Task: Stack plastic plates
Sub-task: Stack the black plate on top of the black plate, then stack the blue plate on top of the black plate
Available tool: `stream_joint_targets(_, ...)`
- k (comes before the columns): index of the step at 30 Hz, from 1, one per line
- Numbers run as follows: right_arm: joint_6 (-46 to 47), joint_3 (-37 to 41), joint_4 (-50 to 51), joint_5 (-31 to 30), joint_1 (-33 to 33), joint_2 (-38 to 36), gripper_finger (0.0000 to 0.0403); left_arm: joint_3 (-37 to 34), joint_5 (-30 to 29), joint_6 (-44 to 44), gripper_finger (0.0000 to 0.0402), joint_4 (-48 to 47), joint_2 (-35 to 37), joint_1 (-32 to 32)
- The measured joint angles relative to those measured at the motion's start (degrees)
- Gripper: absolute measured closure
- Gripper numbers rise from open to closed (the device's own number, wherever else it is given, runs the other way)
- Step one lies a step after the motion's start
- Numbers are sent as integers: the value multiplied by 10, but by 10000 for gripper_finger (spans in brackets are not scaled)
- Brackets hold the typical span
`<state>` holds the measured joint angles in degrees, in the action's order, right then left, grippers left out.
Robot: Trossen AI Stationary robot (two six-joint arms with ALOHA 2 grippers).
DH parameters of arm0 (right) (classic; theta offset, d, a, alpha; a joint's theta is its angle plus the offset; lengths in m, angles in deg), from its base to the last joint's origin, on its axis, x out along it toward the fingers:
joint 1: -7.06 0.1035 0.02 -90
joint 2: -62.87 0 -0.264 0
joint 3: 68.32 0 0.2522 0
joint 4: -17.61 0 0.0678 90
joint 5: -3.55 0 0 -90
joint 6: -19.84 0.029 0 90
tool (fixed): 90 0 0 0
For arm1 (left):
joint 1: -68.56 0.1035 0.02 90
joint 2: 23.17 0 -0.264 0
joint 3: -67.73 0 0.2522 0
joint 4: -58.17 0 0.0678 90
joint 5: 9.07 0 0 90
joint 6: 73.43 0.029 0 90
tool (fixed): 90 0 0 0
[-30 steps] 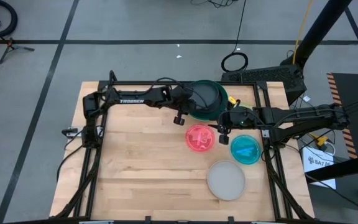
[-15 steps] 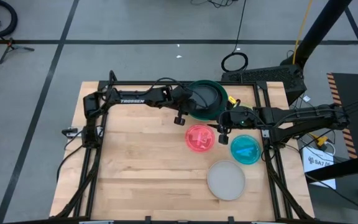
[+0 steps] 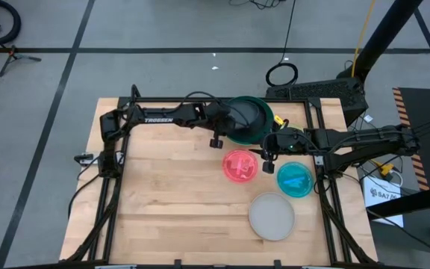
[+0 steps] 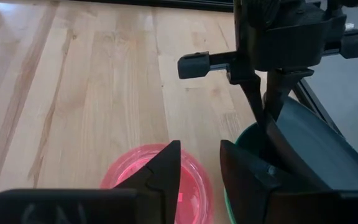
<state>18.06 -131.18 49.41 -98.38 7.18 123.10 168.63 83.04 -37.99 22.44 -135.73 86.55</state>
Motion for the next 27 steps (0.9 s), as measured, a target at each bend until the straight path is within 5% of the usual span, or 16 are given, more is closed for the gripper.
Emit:
stream_joint_targets(7, 0, 0, 0, 0, 0, 0, 298, 0, 8, -7, 353, 0, 0, 2)
stream_joint_targets(18, 0, 0, 0, 0, 0, 0, 298, 0, 10, -27, 282, 11, 0, 2)
stream_joint_targets(27, 0, 0, 2, 0, 0, 0, 298, 0, 7, -49, 277, 11, 0, 2)
